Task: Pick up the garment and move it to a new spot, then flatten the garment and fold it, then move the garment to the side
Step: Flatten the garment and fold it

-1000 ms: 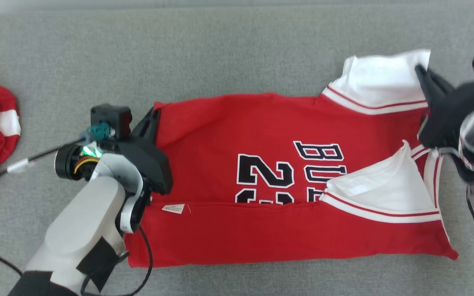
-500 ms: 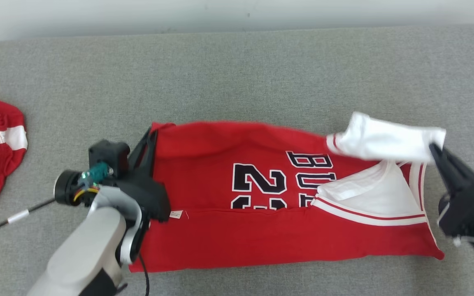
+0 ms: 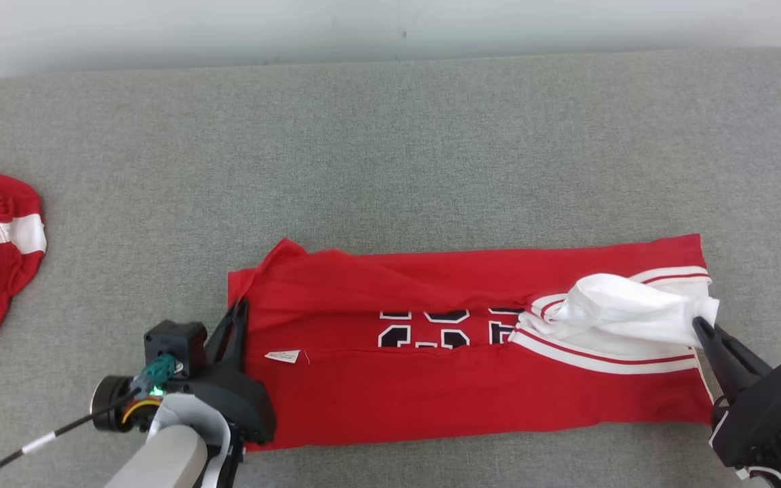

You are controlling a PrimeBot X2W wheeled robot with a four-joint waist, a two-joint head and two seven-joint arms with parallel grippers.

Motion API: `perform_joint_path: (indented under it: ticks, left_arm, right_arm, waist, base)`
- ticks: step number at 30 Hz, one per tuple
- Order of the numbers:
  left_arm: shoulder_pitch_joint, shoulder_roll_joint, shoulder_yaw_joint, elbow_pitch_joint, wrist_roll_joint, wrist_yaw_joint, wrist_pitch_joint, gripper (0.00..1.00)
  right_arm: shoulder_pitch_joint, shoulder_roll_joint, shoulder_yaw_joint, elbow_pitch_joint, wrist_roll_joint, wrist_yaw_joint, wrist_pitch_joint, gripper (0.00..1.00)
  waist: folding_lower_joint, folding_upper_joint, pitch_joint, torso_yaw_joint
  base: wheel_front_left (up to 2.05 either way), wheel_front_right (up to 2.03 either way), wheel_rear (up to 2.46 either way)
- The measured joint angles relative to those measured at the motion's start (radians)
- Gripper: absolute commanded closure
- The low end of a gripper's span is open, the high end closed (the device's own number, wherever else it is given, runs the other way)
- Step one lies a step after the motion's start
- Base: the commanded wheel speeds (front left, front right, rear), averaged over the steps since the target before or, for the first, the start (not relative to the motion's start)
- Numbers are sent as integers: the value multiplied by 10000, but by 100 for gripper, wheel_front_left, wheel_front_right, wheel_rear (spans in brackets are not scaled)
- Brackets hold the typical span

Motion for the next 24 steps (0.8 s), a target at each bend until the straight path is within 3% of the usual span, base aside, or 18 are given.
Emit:
perform_joint_path:
  ticks: [7,8,10,11,12,13,14,15,24]
  left_arm:
    - [500,-48,188,-167,-290,174,-136,100]
    - [526,-46,198,-169,-316,174,-150,100]
    - [555,-48,211,-182,-347,178,-163,100]
    - [608,-52,222,-188,-362,182,-171,100]
    - [678,-52,221,-186,-395,190,-173,97]
    - [721,-58,217,-184,-418,199,-173,97]
    - [732,-63,224,-182,-418,238,-176,66]
    - [736,-77,249,-180,-430,268,-186,0]
    - [1478,-136,805,-545,-393,368,-472,0]
  right_arm:
    - [110,13,27,79,-366,0,-48,100]
    - [128,-13,67,119,-405,0,-48,94]
    - [170,-25,140,198,-412,0,-2,74]
    - [218,-15,151,253,-412,0,52,25]
    - [282,-4,144,313,-430,0,100,0]
    - [309,6,128,374,-493,0,123,0]
    - [311,12,115,389,-516,0,125,0]
    - [311,23,100,399,-527,0,128,0]
    - [538,151,-280,293,-539,0,174,0]
  waist:
    - [1,0,-88,83]
    - [1,0,-104,93]
    - [1,0,-143,105]
    - [1,0,-165,108]
    - [1,0,-186,109]
    - [1,0,-207,110]
    - [1,0,-227,111]
    - [1,0,-249,112]
    - [1,0,-551,117]
  base:
    - [0,0,0]
    - [0,0,0]
    - [0,0,0]
    - [0,0,0]
    - [0,0,0]
    - [0,0,0]
    - [0,0,0]
    - [0,0,0]
    - [0,0,0]
